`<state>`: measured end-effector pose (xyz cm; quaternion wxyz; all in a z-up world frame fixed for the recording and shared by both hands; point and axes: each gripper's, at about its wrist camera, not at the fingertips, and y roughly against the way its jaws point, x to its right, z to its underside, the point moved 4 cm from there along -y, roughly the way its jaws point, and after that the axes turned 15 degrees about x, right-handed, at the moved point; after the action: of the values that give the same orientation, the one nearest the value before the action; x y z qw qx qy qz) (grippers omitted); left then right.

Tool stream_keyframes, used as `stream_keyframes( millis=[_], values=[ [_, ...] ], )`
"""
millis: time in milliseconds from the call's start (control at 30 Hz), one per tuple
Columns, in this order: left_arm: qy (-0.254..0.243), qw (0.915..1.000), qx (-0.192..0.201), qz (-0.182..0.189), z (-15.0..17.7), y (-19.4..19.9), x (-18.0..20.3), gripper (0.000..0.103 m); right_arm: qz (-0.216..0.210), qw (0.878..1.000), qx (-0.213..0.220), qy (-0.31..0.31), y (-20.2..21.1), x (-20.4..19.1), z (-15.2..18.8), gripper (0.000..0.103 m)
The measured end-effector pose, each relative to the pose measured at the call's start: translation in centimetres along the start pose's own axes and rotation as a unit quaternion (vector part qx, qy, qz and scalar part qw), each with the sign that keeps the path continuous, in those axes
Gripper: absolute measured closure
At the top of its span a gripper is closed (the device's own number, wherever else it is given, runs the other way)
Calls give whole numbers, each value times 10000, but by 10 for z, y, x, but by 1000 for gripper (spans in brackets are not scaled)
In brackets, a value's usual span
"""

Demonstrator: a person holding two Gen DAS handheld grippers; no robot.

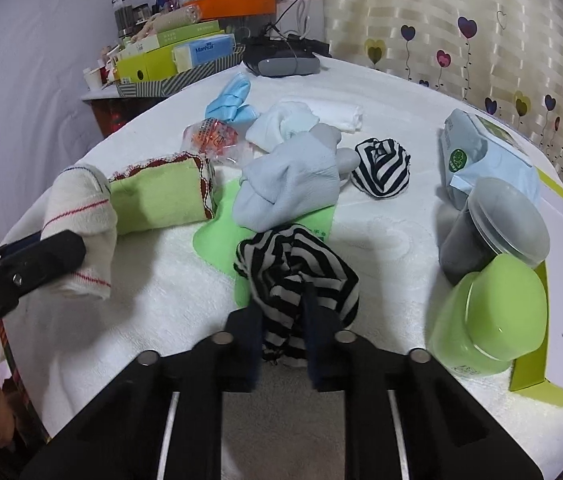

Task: Organize soft objects
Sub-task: 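Grasp the white rolled sock with the left gripper while the right grasps the striped hat, then carry the sock and striped hat with both grippers into the lime-green box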

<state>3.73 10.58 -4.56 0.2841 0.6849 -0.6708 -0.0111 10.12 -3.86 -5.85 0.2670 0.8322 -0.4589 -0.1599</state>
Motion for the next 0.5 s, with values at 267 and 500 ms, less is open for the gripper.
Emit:
stream_keyframes(
  millis=[267,500],
  values=[
    [26,10000,31,12,0,2,0,55,-55,9996,259,-30,26,-2,-7,93],
    [-124,9998,126,36,-5,12,16,55,-235,9976,644,-102,55,-4,-17,93]
  ],
)
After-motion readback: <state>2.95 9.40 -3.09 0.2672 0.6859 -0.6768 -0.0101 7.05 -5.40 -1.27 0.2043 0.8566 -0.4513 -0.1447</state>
